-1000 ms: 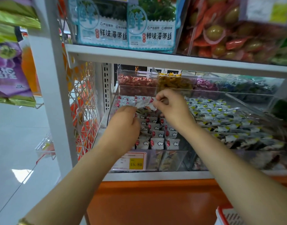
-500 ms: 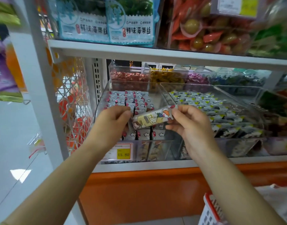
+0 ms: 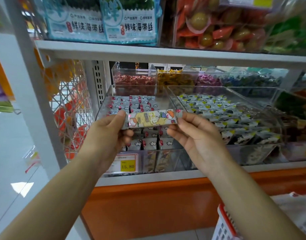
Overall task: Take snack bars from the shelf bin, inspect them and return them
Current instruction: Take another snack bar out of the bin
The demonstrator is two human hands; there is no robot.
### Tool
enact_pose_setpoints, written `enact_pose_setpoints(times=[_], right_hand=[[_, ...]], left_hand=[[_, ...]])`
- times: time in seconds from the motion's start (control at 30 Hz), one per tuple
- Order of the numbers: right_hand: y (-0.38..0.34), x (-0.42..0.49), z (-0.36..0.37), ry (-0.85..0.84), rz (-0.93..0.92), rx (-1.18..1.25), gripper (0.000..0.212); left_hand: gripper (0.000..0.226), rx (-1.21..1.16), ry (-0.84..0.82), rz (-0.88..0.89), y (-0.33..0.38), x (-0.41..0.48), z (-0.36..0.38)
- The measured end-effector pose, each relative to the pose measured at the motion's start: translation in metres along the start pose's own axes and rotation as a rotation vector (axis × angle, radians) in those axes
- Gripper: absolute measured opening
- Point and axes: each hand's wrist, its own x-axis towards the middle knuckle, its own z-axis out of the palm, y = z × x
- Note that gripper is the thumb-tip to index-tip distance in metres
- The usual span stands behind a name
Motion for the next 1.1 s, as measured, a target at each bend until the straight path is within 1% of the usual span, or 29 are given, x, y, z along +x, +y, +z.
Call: enact_pose_setpoints(times=[0.07, 0.13, 0.23, 0.33, 0.4, 0.47, 0.53, 0.6, 0.67, 0.77, 0.87, 0.93, 1.0, 1.1], right_hand=[[-0.002, 0.000, 0.000, 0.030, 0.013, 0.025, 0.010], [-0.004, 0.000, -0.002, 0.081, 0.018, 0.045, 0.010], [-0.009, 0.001, -0.005, 0.128, 0.038, 0.114, 0.010], [-0.012, 0.003, -0.007, 0.140, 0.073, 0.207, 0.011], [-0.012, 0.003, -0.009, 0.148, 0.075, 0.213, 0.012], [-0.010, 0.004, -0.010, 0.160, 0.026, 0.110, 0.013], [-0.009, 0.004, -0.012, 0.152, -0.047, -0.034, 0.012], [-0.008, 0.003, -0.014, 0.127, -0.099, -0.175, 0.016], [-0.007, 0.002, -0.015, 0.108, -0.166, -0.354, 0.017], [-0.005, 0.001, -0.015, 0.047, -0.235, -0.492, 0.003], [-0.004, 0.000, -0.014, -0.053, -0.281, -0.653, 0.020], [-0.004, -0.003, -0.011, -0.099, -0.291, -0.707, 0.023], [-0.004, -0.003, -0.011, -0.101, -0.313, -0.739, 0.019], [-0.005, -0.004, -0.010, -0.084, -0.342, -0.763, 0.013]], left_hand=[[0.035, -0.084, -0.028, -0.015, 0.000, 0.000, 0.001], [0.043, -0.085, -0.102, -0.009, 0.000, -0.001, 0.003], [0.043, -0.081, -0.212, -0.015, 0.001, -0.005, 0.006], [0.041, -0.099, -0.267, -0.036, 0.002, -0.007, 0.008], [0.038, -0.108, -0.303, -0.045, 0.004, -0.009, 0.008], [0.025, -0.116, -0.336, -0.041, 0.005, -0.010, 0.008], [0.014, -0.068, -0.343, 0.003, 0.003, -0.010, 0.006], [0.018, 0.034, -0.321, 0.069, 0.002, -0.009, 0.005], [0.022, 0.062, -0.304, 0.106, 0.002, -0.010, 0.005], [0.024, 0.021, -0.316, 0.101, 0.004, -0.011, 0.007], [0.028, 0.030, -0.322, 0.085, 0.005, -0.010, 0.005], [0.034, 0.128, -0.282, 0.117, 0.004, -0.010, 0.004], [0.029, 0.230, -0.230, 0.158, 0.003, -0.010, 0.004], [0.024, 0.303, -0.197, 0.193, 0.003, -0.009, 0.003]])
